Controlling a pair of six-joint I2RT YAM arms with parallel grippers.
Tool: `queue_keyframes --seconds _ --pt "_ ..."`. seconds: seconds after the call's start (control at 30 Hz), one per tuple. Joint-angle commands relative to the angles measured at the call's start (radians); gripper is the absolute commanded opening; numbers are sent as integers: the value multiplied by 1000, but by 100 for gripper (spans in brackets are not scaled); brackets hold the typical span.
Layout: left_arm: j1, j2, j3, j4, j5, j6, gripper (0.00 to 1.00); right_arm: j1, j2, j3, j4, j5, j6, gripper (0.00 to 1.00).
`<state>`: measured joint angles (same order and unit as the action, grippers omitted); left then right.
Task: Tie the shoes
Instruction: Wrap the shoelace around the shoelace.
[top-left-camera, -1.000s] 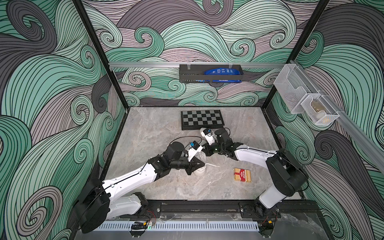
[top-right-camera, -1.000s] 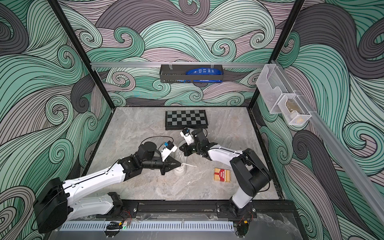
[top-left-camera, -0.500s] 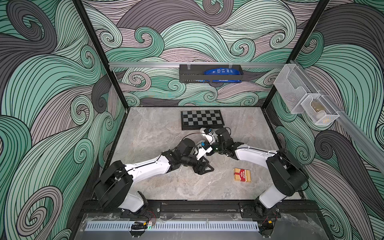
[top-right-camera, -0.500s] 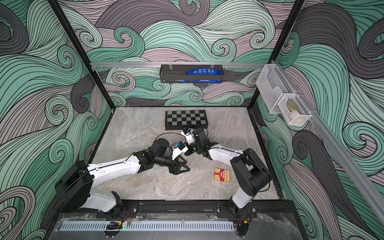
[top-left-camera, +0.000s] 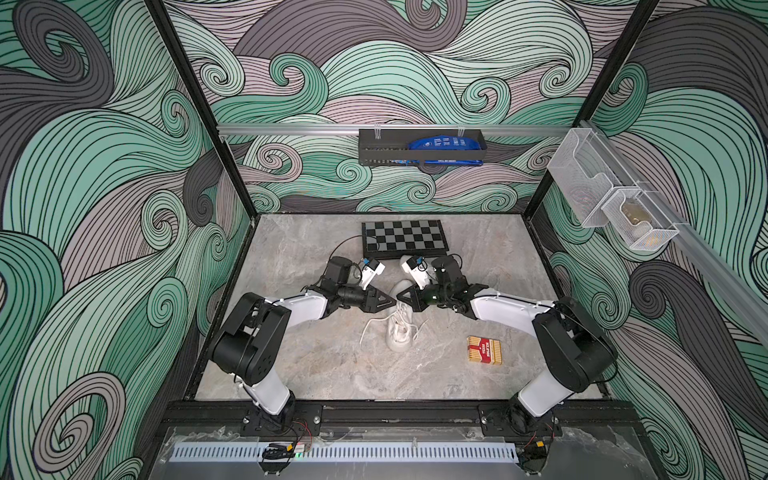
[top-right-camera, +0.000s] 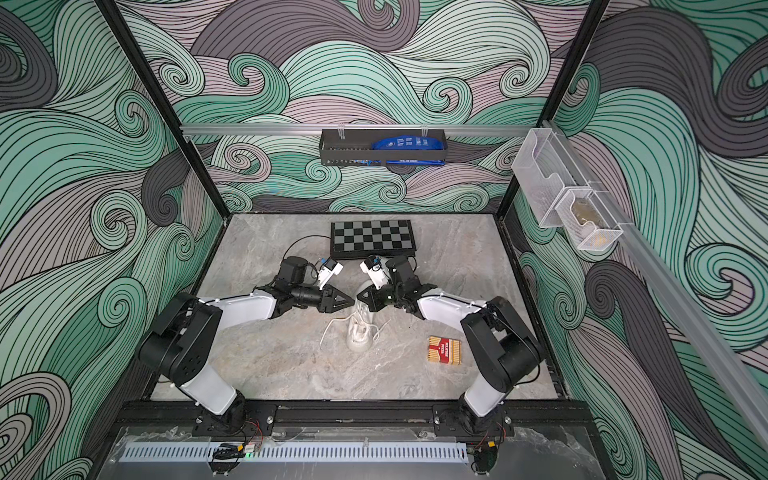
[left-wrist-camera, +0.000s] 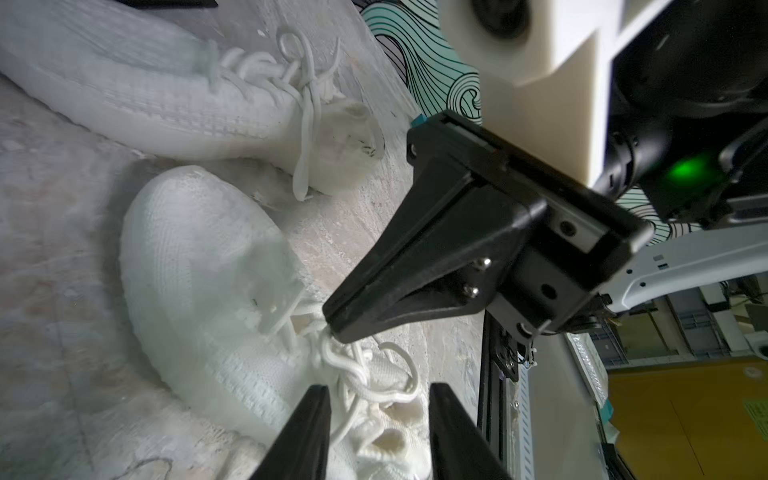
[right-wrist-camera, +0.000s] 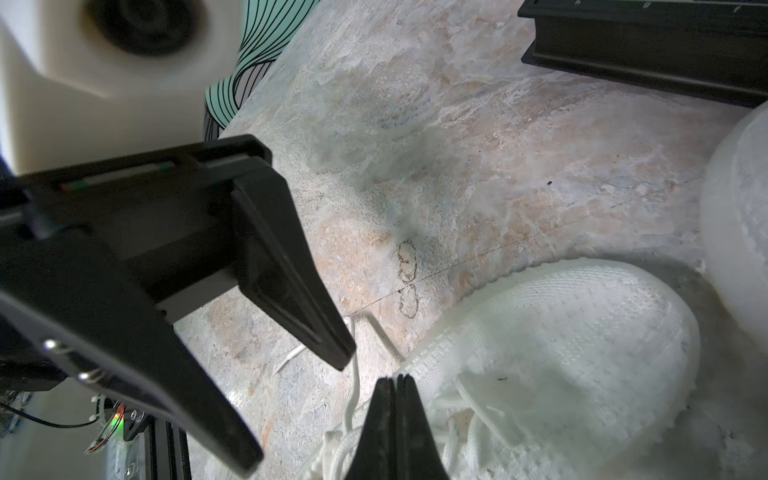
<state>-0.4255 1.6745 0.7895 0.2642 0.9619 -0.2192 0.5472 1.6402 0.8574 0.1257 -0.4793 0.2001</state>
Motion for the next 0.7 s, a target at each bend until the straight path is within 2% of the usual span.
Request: queue_keyframes --seconds 0.0,0.2,0.4,0.5,0.67 --pt "3 21 47 -9 97 40 42 -7 2 15 12 -28 -13 0" --pt "3 81 46 13 95 21 44 -9 4 14 11 -37 -16 0" --pt "4 89 13 149 100 -70 46 -12 9 11 12 -56 -19 0" --pt "5 105 -7 255 116 -142 37 -12 13 11 11 -71 -21 0" --pt "5 135 -9 305 130 -185 18 -13 15 12 12 -87 -14 0"
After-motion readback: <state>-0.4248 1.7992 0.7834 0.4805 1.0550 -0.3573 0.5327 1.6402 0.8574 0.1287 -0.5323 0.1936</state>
